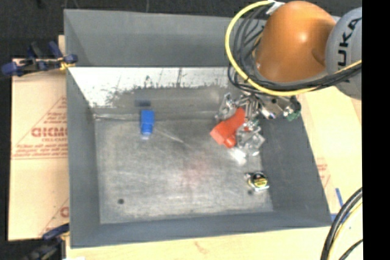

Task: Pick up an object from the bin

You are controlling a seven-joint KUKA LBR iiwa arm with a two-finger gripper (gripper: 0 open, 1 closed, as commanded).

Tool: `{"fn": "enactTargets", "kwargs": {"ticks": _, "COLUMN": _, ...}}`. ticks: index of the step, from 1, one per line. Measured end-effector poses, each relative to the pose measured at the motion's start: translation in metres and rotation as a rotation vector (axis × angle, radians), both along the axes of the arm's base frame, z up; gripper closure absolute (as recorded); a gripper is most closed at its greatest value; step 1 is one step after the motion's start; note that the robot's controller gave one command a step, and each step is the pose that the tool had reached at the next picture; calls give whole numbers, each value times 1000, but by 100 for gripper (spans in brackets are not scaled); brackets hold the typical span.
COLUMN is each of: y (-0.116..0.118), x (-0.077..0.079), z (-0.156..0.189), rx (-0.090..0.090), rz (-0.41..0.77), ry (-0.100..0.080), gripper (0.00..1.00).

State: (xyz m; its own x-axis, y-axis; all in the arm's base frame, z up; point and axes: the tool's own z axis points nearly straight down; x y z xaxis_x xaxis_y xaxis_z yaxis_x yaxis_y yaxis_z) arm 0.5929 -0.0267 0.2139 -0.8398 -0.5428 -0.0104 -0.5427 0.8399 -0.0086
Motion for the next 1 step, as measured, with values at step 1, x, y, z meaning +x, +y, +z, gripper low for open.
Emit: {"fn": "enactTargets", "kwargs": {"ticks": 1, "y": -6, "x": -14, "z": -33, "rx": 4, "rz": 8, "ry": 13, "gripper": 100}}
